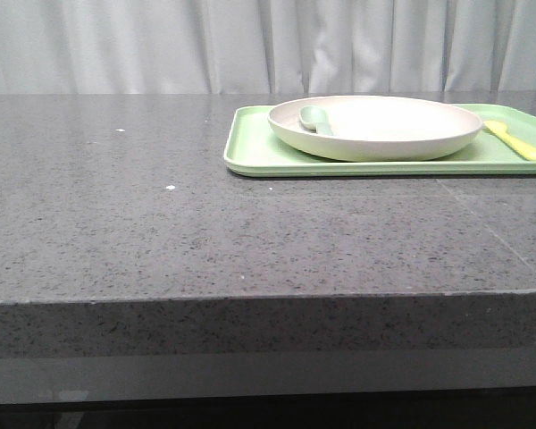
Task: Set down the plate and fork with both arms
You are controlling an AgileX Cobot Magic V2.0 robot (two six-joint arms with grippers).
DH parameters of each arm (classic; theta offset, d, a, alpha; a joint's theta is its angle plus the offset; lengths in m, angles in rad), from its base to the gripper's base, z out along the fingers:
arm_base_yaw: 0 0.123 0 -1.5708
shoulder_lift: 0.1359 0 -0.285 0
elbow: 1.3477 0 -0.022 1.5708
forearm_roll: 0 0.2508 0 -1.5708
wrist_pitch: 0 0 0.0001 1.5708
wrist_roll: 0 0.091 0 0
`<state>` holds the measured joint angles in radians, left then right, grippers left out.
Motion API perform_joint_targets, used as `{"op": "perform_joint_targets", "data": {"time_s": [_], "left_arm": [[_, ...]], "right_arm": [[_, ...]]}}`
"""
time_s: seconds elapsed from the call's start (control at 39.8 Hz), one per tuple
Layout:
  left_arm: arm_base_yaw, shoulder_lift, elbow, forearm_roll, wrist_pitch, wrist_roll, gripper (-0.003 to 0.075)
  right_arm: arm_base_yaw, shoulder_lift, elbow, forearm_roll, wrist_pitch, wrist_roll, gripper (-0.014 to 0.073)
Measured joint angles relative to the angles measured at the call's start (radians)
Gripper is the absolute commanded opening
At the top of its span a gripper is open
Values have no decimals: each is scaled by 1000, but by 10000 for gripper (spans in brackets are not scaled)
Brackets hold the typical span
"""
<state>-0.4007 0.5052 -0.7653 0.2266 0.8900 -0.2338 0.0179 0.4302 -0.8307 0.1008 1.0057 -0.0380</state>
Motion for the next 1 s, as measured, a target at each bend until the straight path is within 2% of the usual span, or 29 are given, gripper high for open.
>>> {"op": "perform_joint_targets", "data": {"time_s": [0.15,0.3,0.38,0.5,0.68,1.0], "left_arm": [[148,-117,181,-18,-223,0,-18],[270,-256,413,-148,-498,19,-18],[310,-324,523,-198,-586,25,-18],[344,-417,656,-227,-642,45,-18],[378,-510,746,-232,-715,113,-18],[381,-510,772,-185,-798,132,-18]], "right_arm": [[0,0,0,1,0,0,-69],[0,0,0,1,0,0,-69],[0,0,0,1,0,0,-69],[0,0,0,1,0,0,-69],[0,0,1,1,-1,0,-69],[0,0,1,2,-1,0,-69]]}}
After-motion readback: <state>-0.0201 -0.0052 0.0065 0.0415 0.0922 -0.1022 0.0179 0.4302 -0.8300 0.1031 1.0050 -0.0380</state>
